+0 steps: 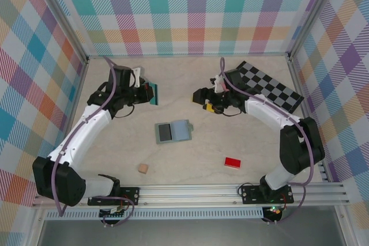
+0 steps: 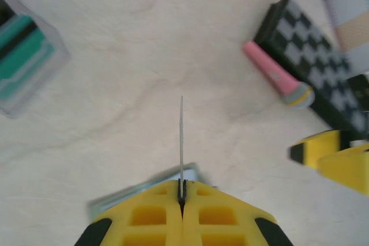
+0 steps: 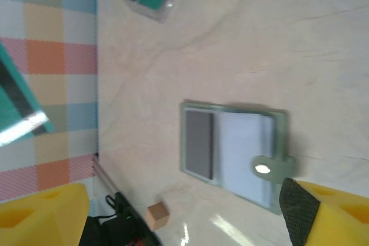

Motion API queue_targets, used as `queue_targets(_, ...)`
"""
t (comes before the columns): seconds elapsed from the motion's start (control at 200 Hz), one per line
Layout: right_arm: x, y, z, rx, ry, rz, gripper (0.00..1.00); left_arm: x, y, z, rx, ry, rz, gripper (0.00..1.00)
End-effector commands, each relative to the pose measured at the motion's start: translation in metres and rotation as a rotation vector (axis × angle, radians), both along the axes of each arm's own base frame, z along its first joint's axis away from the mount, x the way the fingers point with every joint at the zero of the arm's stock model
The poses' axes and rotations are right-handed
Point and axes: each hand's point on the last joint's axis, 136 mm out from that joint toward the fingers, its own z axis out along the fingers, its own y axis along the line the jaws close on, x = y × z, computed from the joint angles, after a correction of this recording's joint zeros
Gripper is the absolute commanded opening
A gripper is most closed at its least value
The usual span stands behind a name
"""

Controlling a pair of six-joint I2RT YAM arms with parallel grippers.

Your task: Take the credit cards out of the card holder

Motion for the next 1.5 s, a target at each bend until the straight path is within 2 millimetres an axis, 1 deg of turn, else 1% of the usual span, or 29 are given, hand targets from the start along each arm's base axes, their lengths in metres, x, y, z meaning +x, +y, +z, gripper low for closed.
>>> queue_targets(0.0, 0.003, -0.025, 0.0, -0.073, -0.047, -0.032, 0.94, 0.005, 0.022, -0.007, 0.274, -0.037, -0.074, 0.0)
queue_targets(0.075, 0.005, -0.035, 0.0, -0.092, -0.061, -0.047, 0.97, 0.017, 0.028, -0.001, 0.351, -0.085, -0.094, 0.0)
queue_targets(0.15, 0.003, -0.042, 0.001, -0.099, -0.068, -0.048, 0.98, 0.031, 0.035, 0.005, 0.422, -0.129, -0.115, 0.0)
queue_targets(0.21, 0.001, -0.049, 0.003, -0.097, -0.069, -0.058, 0.99, 0.041, 0.038, 0.009, 0.446, -0.152, -0.146, 0.0)
queue_targets(0.26, -0.002, -0.053, 0.004, -0.088, -0.068, -0.064, 1.0, 0.047, 0.033, 0.013, 0.441, -0.176, -0.218, 0.0)
queue_targets(0.315, -0.006, -0.055, 0.006, -0.075, -0.064, -0.064, 1.0, 0.053, 0.033, 0.011, 0.452, -0.189, -0.274, 0.0)
queue_targets(0.355, -0.009, -0.057, 0.008, -0.066, -0.066, -0.062, 1.0, 0.058, 0.035, 0.007, 0.474, -0.177, -0.305, 0.0)
queue_targets(0.39, -0.011, -0.057, 0.011, -0.057, -0.07, -0.057, 1.0, 0.061, 0.037, -0.001, 0.497, -0.148, -0.337, 0.0)
queue_targets(0.515, -0.018, -0.058, 0.018, -0.042, -0.097, -0.045, 1.0, 0.081, 0.05, -0.025, 0.572, -0.071, -0.348, 0.0)
queue_targets(0.625, -0.018, -0.057, 0.024, -0.029, -0.097, -0.039, 1.0, 0.096, 0.058, -0.041, 0.618, -0.025, -0.353, 0.0)
queue_targets(0.745, -0.018, -0.057, 0.022, -0.033, -0.086, -0.045, 1.0, 0.114, 0.061, -0.054, 0.641, -0.001, -0.355, 0.0)
queue_targets(0.9, -0.019, -0.055, 0.023, -0.013, -0.071, -0.047, 1.0, 0.13, 0.068, -0.083, 0.713, 0.076, -0.397, 0.0)
queue_targets(1.03, -0.016, -0.053, 0.029, 0.002, -0.077, -0.048, 1.0, 0.143, 0.074, -0.106, 0.752, 0.132, -0.412, 0.0)
queue_targets(1.145, -0.014, -0.052, 0.033, 0.009, -0.072, -0.052, 1.0, 0.15, 0.076, -0.123, 0.776, 0.166, -0.43, 0.0)
queue_targets(1.235, -0.013, -0.052, 0.033, 0.007, -0.064, -0.051, 1.0, 0.156, 0.077, -0.128, 0.789, 0.17, -0.425, 0.0)
queue_targets(1.43, -0.013, -0.051, 0.032, 0.017, -0.047, -0.058, 1.0, 0.157, 0.075, -0.142, 0.779, 0.199, -0.447, 0.0)
queue_targets(1.495, -0.013, -0.051, 0.031, 0.017, -0.04, -0.06, 1.0, 0.156, 0.073, -0.144, 0.768, 0.206, -0.454, 0.0)
